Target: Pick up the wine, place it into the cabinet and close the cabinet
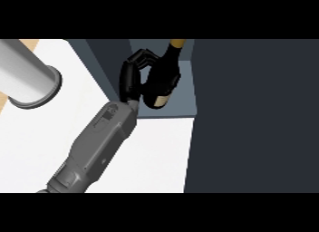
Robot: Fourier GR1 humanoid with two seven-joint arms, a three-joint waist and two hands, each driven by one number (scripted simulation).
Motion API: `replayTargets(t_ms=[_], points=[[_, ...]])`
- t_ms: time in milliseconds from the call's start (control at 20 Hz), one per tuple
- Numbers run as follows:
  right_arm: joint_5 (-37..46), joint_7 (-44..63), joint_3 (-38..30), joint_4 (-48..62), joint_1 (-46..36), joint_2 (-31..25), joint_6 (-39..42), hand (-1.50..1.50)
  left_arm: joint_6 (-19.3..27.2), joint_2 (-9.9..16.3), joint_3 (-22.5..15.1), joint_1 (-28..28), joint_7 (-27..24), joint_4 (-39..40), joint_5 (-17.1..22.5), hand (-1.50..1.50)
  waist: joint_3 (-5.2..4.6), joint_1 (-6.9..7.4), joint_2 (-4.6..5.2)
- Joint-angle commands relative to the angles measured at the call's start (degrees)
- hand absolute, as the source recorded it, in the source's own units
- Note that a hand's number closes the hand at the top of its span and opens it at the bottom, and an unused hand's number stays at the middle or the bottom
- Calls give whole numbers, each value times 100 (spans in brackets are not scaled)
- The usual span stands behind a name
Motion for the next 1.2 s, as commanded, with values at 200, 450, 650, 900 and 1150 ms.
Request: replayTargets(t_ms=[200, 450, 650, 900, 1150], points=[[-627, 393, -187, -586, -142, -100, -5, -150, 32, -34, 254, -649, -774, 1294, 207, 150, 0, -116, 30], [-691, 498, -222, -704, -78, -116, 20, -150, 157, -34, 465, -981, -1190, 1661, 173, 150, 0, -117, 26], [-364, 149, -10, -319, -123, 22, 44, -150, 193, 23, 853, -1525, -1183, 2145, -2, 150, 1, -61, 33], [-394, 306, -11, -403, -177, 10, -15, -150, -134, -34, 1053, -1625, -1507, 2648, 154, 150, -1, -129, 59], [-456, 129, -38, -380, 13, 62, 79, -150, -331, -35, 1477, -1592, -1416, 2729, 600, 150, 0, -160, 61]])
